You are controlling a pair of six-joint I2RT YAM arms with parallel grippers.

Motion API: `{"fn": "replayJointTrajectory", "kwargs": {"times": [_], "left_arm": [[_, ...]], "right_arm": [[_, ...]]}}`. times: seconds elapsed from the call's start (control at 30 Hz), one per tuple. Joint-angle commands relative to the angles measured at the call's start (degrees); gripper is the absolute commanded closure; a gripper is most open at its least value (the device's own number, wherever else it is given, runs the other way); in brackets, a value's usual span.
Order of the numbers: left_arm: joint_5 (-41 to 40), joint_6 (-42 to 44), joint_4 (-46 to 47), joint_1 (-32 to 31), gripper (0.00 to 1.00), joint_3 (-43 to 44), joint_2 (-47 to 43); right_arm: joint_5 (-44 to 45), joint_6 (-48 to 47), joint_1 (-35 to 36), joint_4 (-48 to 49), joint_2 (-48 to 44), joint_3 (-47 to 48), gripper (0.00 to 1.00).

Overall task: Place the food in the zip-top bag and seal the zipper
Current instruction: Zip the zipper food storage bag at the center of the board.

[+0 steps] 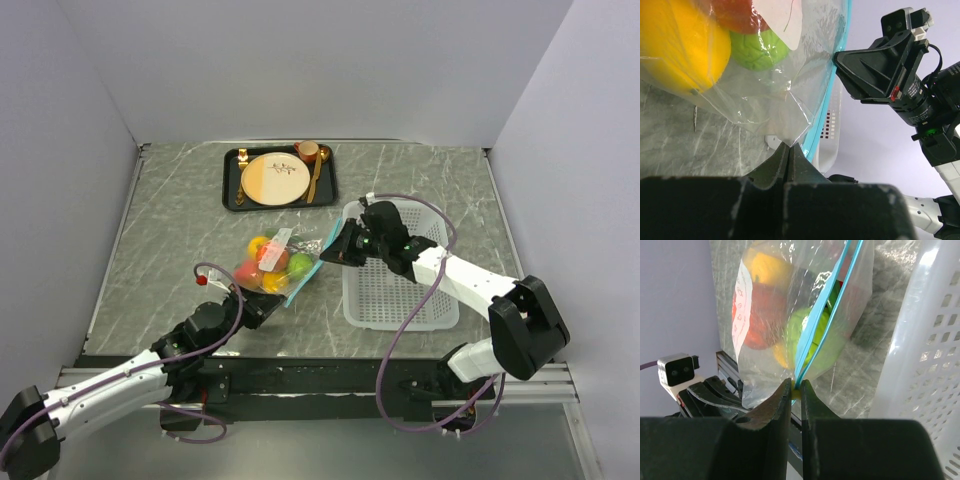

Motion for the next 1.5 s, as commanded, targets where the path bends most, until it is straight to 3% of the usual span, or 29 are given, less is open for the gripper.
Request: {"fn": "replayJointTrajectory", "kwargs": {"times": [0.0,0.83,1.03,1.37,1.4,1.47], "left_arm": [[-1.3,-0.3,-2.6,0.2,0.99,-2.3,-1.2],[-2.4,-1.6,-6.5,0.2,0.99,-2.9,-6.2],[-2.3,-1.6,-5.3,0.1,0.99,-2.9,-5.1],[-2.6,-1.8,-6.8,0.2,0.99,-2.9,-6.8],[-2.8,-1.8,-6.7,0.2,0.99,-2.9,-7.0],[-2.9,-1.9,-6.2,0.1,0.99,-2.9,-6.6]], "right_arm": [[3.2,-1.0,-3.1,1.9,0.5,3.8,0.86],[2.4,2.7,-8.0,6.5,4.1,5.8,0.83],[0.5,2.7,-8.1,7.9,4.8,5.4,0.78],[0.5,2.1,-9.7,8.0,6.0,5.9,0.82],[0.0,2.0,-9.6,8.6,5.9,5.9,0.81],[-1.3,2.2,-9.7,9.4,5.6,4.9,0.70]]}}
